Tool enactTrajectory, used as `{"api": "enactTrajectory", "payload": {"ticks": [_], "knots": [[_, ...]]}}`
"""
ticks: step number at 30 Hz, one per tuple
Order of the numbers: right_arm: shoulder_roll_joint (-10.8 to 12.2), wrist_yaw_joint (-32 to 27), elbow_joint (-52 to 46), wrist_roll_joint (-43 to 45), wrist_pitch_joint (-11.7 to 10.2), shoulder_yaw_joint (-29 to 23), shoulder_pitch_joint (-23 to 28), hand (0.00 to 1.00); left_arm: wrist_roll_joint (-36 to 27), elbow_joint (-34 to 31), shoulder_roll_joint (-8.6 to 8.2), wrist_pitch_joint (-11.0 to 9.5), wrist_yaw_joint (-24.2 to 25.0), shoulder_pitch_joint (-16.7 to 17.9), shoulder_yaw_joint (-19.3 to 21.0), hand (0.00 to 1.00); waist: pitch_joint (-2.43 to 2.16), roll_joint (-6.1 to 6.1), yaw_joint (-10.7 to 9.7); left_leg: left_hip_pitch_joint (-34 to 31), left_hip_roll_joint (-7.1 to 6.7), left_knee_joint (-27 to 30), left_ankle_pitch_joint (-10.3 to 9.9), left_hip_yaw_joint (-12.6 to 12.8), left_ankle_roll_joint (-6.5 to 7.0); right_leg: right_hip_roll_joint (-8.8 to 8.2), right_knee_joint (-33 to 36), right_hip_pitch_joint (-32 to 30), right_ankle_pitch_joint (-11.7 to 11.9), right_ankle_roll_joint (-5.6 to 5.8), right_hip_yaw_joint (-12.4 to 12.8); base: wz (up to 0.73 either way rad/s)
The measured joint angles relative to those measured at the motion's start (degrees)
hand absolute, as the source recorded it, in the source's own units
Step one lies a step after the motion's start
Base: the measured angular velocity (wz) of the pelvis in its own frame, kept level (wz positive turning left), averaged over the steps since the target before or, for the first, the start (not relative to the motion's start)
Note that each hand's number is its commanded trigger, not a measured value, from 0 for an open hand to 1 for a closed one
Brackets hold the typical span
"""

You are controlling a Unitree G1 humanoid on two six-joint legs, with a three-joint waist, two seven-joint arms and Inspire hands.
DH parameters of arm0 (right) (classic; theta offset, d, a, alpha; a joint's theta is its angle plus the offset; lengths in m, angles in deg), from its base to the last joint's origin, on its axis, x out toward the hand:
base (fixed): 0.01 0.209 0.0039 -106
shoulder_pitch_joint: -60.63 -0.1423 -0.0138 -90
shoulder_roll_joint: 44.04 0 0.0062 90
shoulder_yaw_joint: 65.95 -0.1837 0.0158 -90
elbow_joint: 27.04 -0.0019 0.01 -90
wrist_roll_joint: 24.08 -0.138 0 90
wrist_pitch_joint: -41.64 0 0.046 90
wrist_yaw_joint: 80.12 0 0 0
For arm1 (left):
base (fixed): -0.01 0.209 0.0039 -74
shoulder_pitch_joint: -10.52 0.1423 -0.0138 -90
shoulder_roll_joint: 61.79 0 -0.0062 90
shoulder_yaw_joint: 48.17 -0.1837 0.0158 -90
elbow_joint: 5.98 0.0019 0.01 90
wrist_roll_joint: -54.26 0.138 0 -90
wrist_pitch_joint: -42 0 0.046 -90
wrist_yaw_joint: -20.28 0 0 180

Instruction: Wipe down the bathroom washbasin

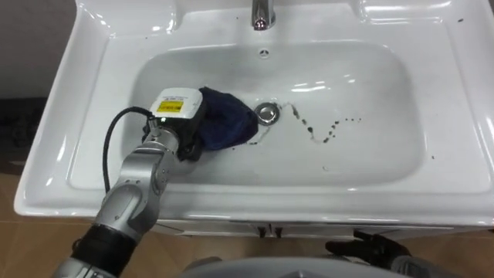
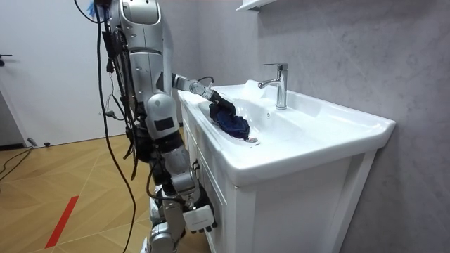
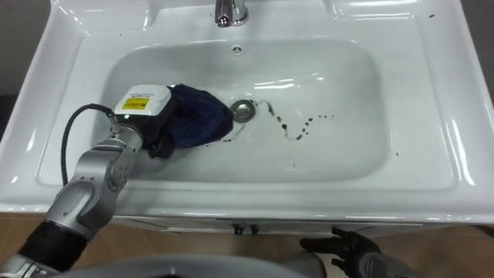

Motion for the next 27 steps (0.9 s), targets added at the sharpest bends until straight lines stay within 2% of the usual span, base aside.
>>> {"api": "enactTrajectory", "payload": {"ticks": [2, 11, 15, 20, 24, 25, 27], "knots": [[-0.1, 0.0, -0.2, -0.1, 0.0, 0.0, 0.1, 0.0, -1.2, 0.0, -0.01, 0.1, 0.9, -0.1, -0.6, 1.0, -0.12, 0.18, -0.1, -0.1, 0.05, 0.0, 0.0, 0.0, 0.01, -0.02, 0.5, -0.4, 0.0, 0.0, 0.1, 0.0], [0.0, 0.3, 0.0, 0.0, -0.7, -0.2, 0.1, 0.0, -1.6, 0.1, -0.13, 0.0, 6.5, -1.7, -2.0, 1.0, -0.11, 0.47, -1.2, 1.0, 0.14, -0.2, 0.0, 0.6, 0.02, 0.01, 0.6, -0.2, 0.0, 0.0, 1.0, -0.04], [0.0, 0.6, 0.1, 0.0, -1.2, -0.2, 0.0, 0.0, -1.7, 1.3, -1.01, -0.1, 7.3, -2.9, -1.9, 1.0, -0.05, 0.41, -1.8, 1.2, 0.07, -0.3, 0.1, 0.6, 0.11, -0.04, 0.4, 0.2, 0.0, 0.01, 1.0, -0.01], [0.4, 0.7, 0.2, 0.1, -1.1, -0.2, -0.3, 0.0, -5.5, 1.3, -1.47, 0.0, 7.6, -2.9, -1.9, 1.0, 0.27, -0.07, -2.5, 2.0, -0.03, -0.5, 0.1, 0.9, 0.12, -0.01, -0.5, 1.0, 0.0, 0.07, 1.5, -0.03], [0.8, 0.8, 0.2, 0.0, -1.0, -0.1, -0.6, 0.0, -8.7, 0.4, -2.77, 0.0, 9.3, -3.7, -2.3, 1.0, 0.71, -0.77, -2.9, 2.1, 0.0, -0.7, 0.1, 1.6, 0.11, -0.09, -0.5, 0.9, 0.0, 0.09, 1.7, -0.04], [0.9, 0.9, 0.3, 0.0, -1.1, -0.1, -0.7, 0.0, -8.7, 0.4, -3.45, 0.0, 9.3, -4.3, -3.6, 1.0, 0.73, -0.87, -3.2, 2.1, -0.04, -1.1, 0.1, 1.6, 0.11, -0.08, -0.5, 0.7, 0.0, 0.1, 1.8, 0.0], [1.0, 1.3, 0.7, -0.1, -1.2, 0.0, -1.2, 0.0, -8.7, 0.4, -3.77, 0.0, 9.4, -5.7, -5.7, 1.0, 0.78, -0.95, -3.8, 2.1, -0.06, -1.3, 0.1, 1.6, 0.11, -0.09, -0.5, 0.6, 0.1, 0.18, 1.8, 0.0]]}}
